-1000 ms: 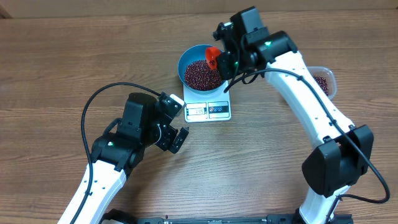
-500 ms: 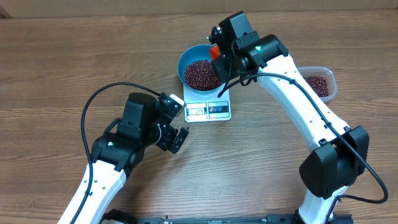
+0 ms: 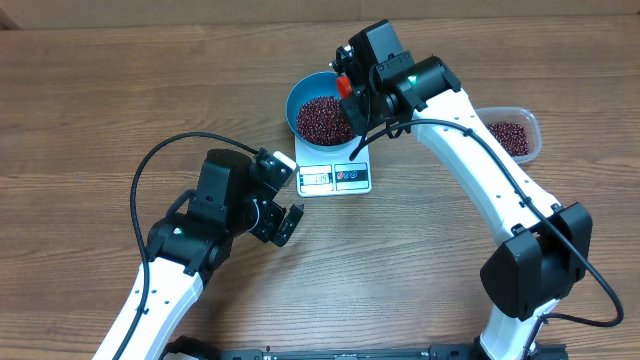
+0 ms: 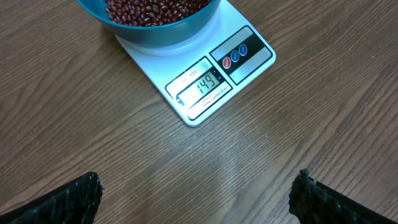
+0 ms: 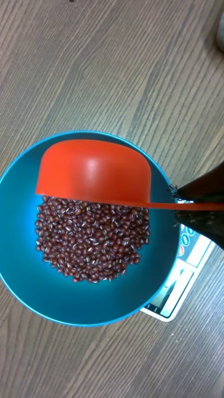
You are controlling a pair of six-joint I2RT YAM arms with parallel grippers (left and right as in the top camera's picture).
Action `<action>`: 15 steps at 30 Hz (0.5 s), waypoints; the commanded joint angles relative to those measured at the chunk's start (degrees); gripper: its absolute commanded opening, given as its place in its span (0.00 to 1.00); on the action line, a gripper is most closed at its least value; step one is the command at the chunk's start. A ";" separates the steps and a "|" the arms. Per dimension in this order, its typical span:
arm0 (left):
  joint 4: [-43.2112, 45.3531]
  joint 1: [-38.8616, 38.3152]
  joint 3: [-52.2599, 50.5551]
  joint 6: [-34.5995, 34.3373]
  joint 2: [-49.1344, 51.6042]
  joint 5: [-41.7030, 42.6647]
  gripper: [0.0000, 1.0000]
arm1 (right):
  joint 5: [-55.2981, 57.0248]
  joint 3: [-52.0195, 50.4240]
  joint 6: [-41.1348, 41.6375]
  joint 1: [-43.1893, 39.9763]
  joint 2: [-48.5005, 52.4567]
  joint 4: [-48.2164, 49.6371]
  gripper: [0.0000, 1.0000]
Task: Scoop item into bowl and weigh 150g on scale
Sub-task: 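Hold the red scoop over the bowl, trickling a few more beans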
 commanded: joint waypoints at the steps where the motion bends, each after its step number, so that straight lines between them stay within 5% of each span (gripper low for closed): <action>1: -0.04 -0.11 -0.46 1.31 0.24 0.50 1.00 | -2.05 1.79 -0.70 0.28 -2.01 0.15 0.04; 15: -0.02 -0.11 -0.46 1.31 0.24 0.50 1.00 | -1.77 1.79 -2.47 0.17 -2.01 0.35 0.04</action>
